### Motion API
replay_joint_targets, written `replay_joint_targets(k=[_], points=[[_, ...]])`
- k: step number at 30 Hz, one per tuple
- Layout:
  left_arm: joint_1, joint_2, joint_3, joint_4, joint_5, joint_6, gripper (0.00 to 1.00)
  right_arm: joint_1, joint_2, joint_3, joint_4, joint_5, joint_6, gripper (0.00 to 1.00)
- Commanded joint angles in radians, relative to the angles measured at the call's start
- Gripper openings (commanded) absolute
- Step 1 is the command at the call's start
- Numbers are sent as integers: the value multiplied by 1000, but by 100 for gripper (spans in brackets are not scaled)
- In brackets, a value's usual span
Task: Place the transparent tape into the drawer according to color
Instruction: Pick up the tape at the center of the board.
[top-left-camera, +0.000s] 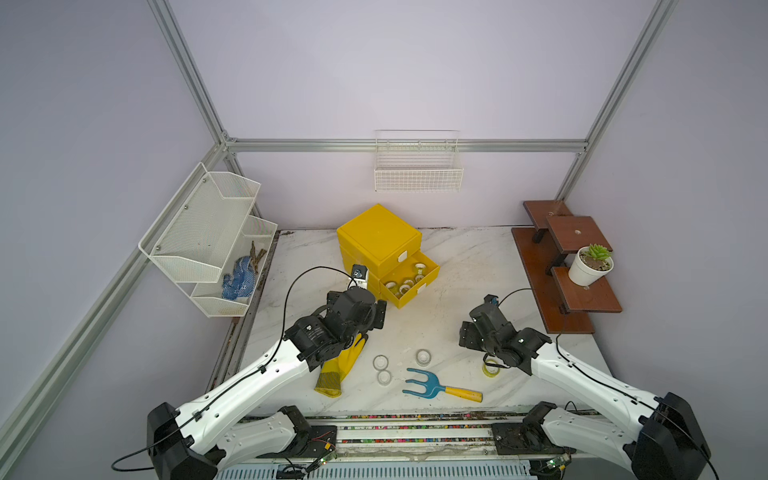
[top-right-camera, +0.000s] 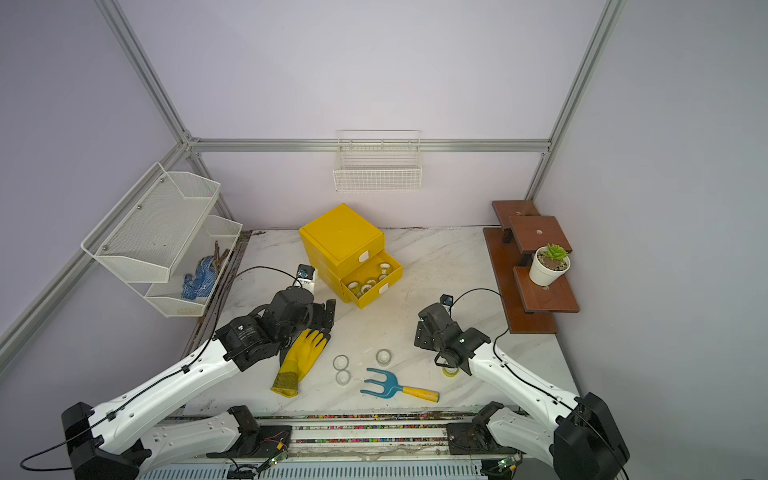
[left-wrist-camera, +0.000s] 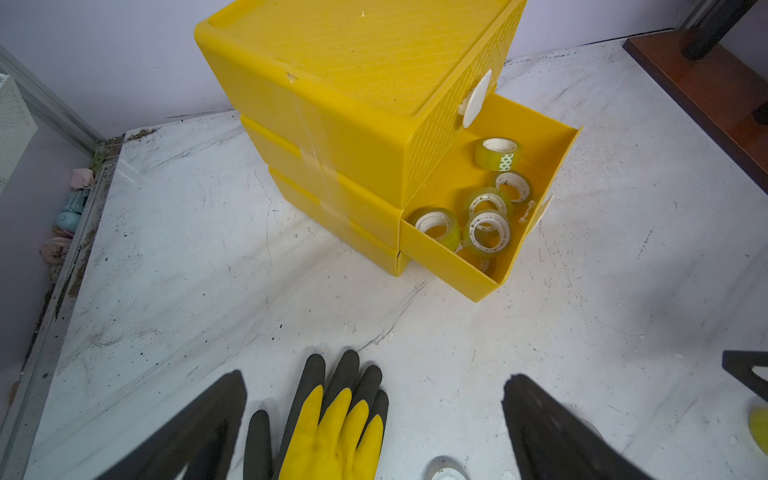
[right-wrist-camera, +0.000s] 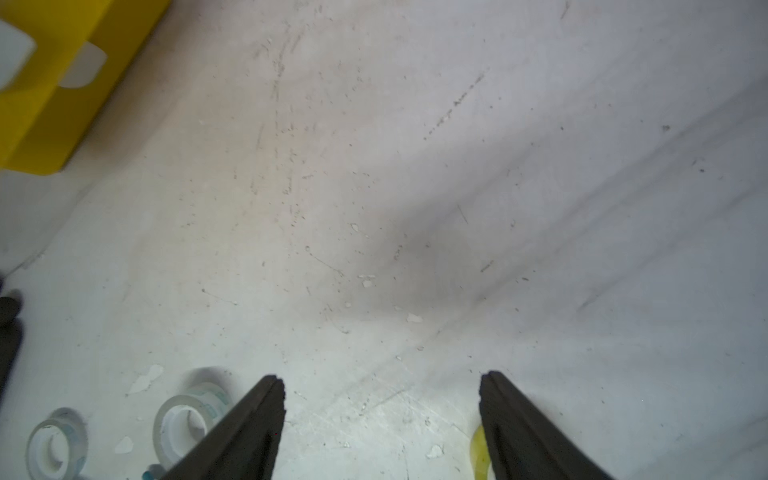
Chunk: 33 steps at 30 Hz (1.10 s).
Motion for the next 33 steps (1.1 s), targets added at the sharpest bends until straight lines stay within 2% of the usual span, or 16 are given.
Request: replay_joint_targets(k=[1, 8, 15, 33], points=[[2, 5, 21, 11, -36, -3, 100, -12, 12, 37, -105, -14, 43, 80], [2, 32, 50, -36, -53, -32, 100, -31, 6, 54, -214, -4, 87, 81], [0, 31, 34, -21, -45, -34, 100, -62, -7, 5, -262, -74, 135, 81], [-7, 29, 27, -14, -43, -35, 100, -87, 69, -41, -246, -99, 144, 81]])
